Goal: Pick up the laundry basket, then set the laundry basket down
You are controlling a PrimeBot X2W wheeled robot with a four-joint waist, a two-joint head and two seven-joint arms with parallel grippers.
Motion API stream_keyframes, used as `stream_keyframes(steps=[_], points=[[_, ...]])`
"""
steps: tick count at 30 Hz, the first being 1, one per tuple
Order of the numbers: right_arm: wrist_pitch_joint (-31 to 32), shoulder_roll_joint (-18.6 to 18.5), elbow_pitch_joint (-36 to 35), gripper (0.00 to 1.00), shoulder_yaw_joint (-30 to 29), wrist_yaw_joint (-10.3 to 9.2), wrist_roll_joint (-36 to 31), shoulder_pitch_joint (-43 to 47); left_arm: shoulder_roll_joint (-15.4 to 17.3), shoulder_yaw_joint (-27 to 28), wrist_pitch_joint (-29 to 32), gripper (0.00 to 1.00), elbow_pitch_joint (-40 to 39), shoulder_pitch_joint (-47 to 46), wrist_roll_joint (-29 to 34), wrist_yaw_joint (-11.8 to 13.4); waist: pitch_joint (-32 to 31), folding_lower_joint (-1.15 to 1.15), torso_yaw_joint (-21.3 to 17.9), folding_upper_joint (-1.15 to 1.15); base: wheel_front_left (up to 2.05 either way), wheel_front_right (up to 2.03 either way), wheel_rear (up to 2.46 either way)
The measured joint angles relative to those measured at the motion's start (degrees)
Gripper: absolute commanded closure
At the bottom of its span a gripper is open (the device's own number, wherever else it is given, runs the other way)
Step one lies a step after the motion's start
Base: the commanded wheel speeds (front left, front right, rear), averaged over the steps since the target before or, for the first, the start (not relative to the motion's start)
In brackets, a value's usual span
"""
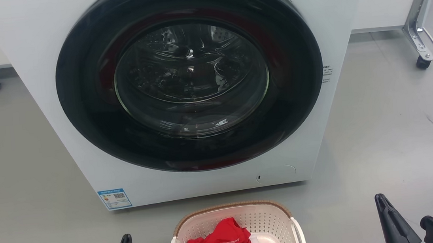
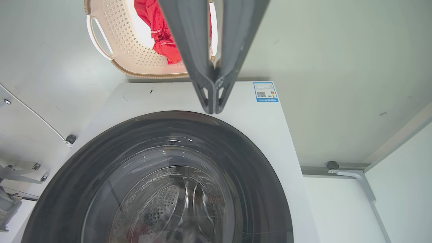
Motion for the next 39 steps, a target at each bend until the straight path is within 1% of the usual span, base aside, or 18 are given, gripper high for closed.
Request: stream_keyframes(steps=[6, 11, 39], points=[[1.0, 0.7, 0.9, 1.00, -1.4, 0.67, 4.5, -0.4, -0.2, 1.2, 0.7, 1.00, 0.9, -0.2, -4.7, -0.6, 0.1, 0.00, -0.1, 0.00, 0.00, 0.00, 0.00], [2.0, 1.3, 1.5, 1.00, -2.6, 1.41, 9.2, -0.7, -0.4, 2.0, 1.2, 1.00, 1.5, -0.9, -10.1, -1.5, 0.1, 0.00, -0.1, 0.00, 0.00, 0.00, 0.00], [6.4, 4.5, 5.8, 1.00, -9.2, 5.41, 31.0, -4.0, -1.4, 6.9, 4.2, 1.00, 5.4, -4.1, -32.5, -5.2, 0.3, 0.00, -0.4, 0.00, 0.00, 0.00, 0.00]])
